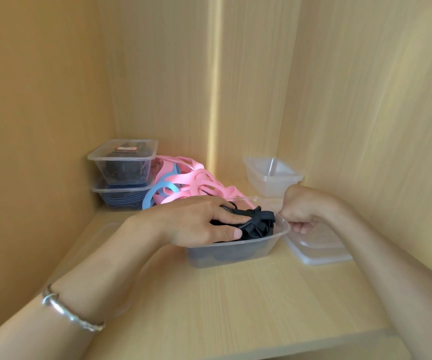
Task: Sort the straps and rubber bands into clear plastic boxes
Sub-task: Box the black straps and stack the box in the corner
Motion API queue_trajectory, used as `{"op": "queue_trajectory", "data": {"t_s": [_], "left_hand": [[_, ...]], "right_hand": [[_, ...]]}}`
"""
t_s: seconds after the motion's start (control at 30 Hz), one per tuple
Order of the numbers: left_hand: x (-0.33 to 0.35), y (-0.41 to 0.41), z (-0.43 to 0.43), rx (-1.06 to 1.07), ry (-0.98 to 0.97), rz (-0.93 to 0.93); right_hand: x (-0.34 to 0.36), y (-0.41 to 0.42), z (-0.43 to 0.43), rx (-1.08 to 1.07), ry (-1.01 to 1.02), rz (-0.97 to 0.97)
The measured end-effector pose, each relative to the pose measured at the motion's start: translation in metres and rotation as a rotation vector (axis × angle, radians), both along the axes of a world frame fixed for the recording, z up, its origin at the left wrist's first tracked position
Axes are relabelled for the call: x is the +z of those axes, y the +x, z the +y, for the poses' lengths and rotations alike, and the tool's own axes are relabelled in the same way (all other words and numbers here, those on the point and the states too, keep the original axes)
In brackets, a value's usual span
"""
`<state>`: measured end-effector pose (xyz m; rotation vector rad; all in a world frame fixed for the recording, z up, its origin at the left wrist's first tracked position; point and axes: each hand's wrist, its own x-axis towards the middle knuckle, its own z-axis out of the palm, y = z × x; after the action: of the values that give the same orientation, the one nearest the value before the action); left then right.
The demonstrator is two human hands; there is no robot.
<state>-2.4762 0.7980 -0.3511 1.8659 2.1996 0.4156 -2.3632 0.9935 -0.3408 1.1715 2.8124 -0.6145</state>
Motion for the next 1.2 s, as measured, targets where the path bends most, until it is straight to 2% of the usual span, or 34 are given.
{"op": "queue_trajectory", "data": {"t_s": [0.07,0.17,0.27,0.37,0.43,0.53,0.6,0.77,0.9,0.93,1.0,1.03,1.1,1.2], "left_hand": [[0.001,0.001,0.000,-0.006,-0.009,0.016],[-0.001,0.000,0.000,0.007,-0.021,0.034],[-0.006,-0.005,0.000,0.047,-0.053,0.079],[-0.008,-0.005,0.000,0.066,-0.027,0.087],[-0.008,-0.005,-0.002,0.072,0.125,-0.041],[-0.006,-0.010,-0.009,0.104,0.357,-0.311],[0.002,-0.020,-0.018,0.220,0.478,-0.371],[0.015,-0.055,-0.038,0.439,0.635,-0.228],[0.007,-0.060,-0.033,0.531,0.663,-0.170],[0.006,-0.057,-0.032,0.529,0.647,-0.147],[0.006,-0.052,-0.029,0.512,0.614,-0.112],[0.006,-0.050,-0.029,0.508,0.606,-0.105],[0.007,-0.047,-0.029,0.515,0.600,-0.084],[0.006,-0.050,-0.028,0.629,0.555,0.051]], "right_hand": [[0.011,0.003,-0.002,-0.034,0.055,0.055],[0.029,0.009,-0.012,-0.077,0.299,0.176],[0.035,0.013,-0.032,-0.004,0.494,0.414],[0.026,0.017,-0.051,0.213,0.491,0.681],[0.015,0.019,-0.058,0.328,0.418,0.751],[-0.002,0.018,-0.061,0.493,0.408,0.743],[-0.011,0.016,-0.059,0.564,0.435,0.746],[-0.015,0.012,-0.054,0.583,0.389,0.721],[-0.014,0.014,-0.055,0.564,0.345,0.723],[-0.013,0.016,-0.055,0.537,0.385,0.748],[-0.006,0.019,-0.054,0.427,0.590,0.762],[0.000,0.020,-0.052,0.346,0.691,0.703],[0.011,0.023,-0.049,0.182,0.781,0.440],[0.008,0.021,-0.035,0.061,0.639,0.178]]}}
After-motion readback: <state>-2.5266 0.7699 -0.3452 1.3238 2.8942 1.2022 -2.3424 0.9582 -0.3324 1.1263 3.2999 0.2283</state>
